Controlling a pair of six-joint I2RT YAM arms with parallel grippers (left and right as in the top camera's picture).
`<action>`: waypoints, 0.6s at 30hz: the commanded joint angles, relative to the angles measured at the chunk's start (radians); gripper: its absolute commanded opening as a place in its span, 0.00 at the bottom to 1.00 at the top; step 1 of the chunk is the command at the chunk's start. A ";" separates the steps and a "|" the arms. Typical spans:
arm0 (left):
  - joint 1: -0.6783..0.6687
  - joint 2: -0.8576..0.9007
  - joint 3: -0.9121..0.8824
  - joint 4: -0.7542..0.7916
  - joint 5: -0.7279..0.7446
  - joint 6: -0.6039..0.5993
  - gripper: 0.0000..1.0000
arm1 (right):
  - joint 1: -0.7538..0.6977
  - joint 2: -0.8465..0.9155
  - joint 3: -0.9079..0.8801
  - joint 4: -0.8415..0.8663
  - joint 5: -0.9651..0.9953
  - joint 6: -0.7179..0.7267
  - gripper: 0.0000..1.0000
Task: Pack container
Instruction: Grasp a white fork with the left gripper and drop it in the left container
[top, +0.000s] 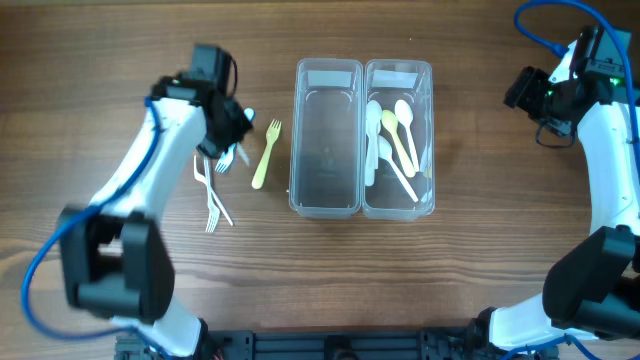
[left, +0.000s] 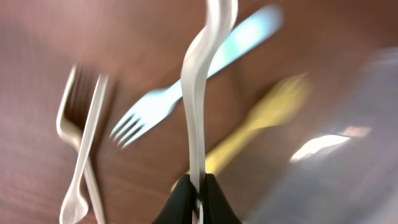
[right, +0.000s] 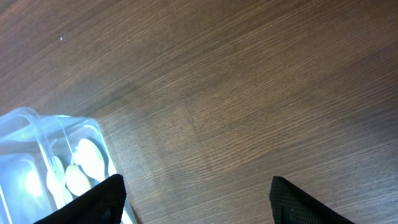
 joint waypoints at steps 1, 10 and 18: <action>-0.056 -0.122 0.110 0.058 -0.013 0.267 0.04 | 0.003 0.017 -0.002 0.004 0.017 0.012 0.74; -0.332 0.040 0.116 0.161 -0.009 0.555 0.04 | 0.003 0.017 -0.002 0.003 0.017 0.014 0.74; -0.404 0.134 0.128 0.177 -0.009 0.569 0.56 | 0.003 0.017 -0.002 -0.001 0.017 0.014 0.74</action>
